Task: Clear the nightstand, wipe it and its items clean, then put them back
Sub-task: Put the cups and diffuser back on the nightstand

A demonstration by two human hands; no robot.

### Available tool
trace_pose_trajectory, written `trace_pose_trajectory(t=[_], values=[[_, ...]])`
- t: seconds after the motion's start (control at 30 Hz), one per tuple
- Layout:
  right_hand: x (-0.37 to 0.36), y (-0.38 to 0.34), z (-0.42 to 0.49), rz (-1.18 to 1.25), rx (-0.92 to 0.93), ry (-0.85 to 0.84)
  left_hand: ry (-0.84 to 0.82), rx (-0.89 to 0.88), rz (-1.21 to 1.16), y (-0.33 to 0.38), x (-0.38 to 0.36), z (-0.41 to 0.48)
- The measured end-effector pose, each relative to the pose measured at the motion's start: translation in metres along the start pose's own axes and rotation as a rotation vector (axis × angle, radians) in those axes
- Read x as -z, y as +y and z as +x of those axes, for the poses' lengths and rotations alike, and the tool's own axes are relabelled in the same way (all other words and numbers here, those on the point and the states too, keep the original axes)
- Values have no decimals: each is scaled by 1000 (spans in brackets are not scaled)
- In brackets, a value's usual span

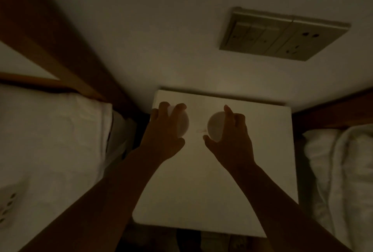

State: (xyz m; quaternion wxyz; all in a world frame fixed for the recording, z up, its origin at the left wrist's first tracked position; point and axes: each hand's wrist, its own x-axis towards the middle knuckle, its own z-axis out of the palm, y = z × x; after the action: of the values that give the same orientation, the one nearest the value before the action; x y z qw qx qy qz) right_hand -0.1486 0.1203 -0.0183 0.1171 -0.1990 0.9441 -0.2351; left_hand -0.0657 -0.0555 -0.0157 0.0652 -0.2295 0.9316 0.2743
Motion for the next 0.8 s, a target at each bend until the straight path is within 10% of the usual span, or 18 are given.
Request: trace_pose_trajectory(t=[0.8], values=[[8,-17,27,-71,-17,41,1,65,39,3,7,20]])
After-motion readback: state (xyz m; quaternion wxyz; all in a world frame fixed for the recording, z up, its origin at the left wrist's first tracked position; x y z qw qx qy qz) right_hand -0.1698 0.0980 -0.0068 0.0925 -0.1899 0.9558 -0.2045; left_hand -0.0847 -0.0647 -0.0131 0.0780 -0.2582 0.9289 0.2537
